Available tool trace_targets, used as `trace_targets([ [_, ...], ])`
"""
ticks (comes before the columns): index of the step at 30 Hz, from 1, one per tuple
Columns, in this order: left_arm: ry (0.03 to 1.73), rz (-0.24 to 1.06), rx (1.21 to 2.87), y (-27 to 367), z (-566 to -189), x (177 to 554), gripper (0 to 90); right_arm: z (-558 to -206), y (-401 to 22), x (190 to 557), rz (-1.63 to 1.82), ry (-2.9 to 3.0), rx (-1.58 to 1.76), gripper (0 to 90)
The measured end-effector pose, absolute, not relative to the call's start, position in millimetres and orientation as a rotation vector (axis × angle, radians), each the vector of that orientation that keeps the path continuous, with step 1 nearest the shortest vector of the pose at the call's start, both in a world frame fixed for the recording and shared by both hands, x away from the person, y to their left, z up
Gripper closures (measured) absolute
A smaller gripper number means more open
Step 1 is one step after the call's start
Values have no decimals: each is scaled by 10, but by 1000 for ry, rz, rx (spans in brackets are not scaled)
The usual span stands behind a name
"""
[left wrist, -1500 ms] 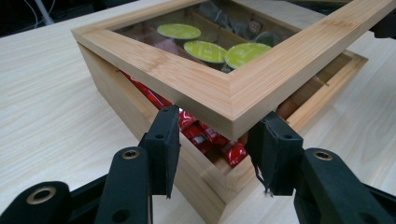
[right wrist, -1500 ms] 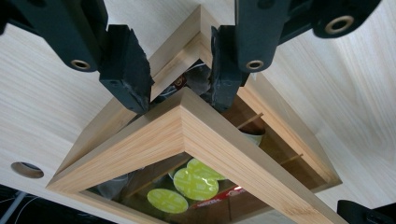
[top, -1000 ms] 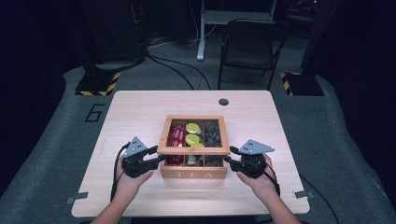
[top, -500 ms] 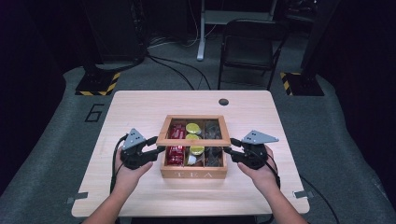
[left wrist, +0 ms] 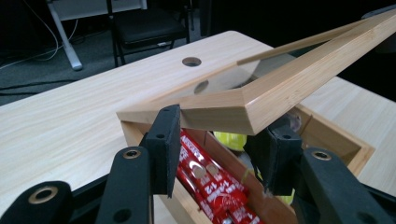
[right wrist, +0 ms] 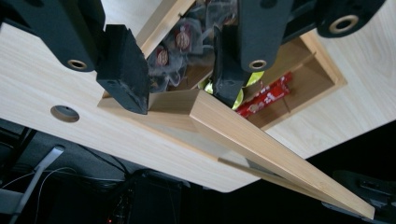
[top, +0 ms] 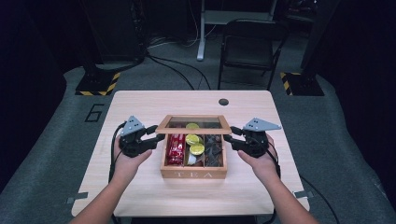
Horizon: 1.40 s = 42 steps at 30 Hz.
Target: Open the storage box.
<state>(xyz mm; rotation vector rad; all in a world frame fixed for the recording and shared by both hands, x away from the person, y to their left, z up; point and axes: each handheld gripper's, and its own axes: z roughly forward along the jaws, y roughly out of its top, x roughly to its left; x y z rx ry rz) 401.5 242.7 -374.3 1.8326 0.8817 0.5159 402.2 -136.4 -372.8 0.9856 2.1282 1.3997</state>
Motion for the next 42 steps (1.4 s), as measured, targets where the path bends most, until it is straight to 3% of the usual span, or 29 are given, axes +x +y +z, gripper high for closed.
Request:
trace_targets([
  [6, 889, 527, 1823, 2417, -3612, 4140, 559, -3729, -1296, 4176, 1296, 2133, 961, 533],
  [21, 914, 547, 1811, 2380, -3438, 4361, 562, -3692, -1230, 4586, 1265, 2079, 1038, 586],
  [42, 937, 542, 1790, 2383, -3303, 4580, 569, -3604, -1159, 4721, 1282, 1993, 1081, 610],
])
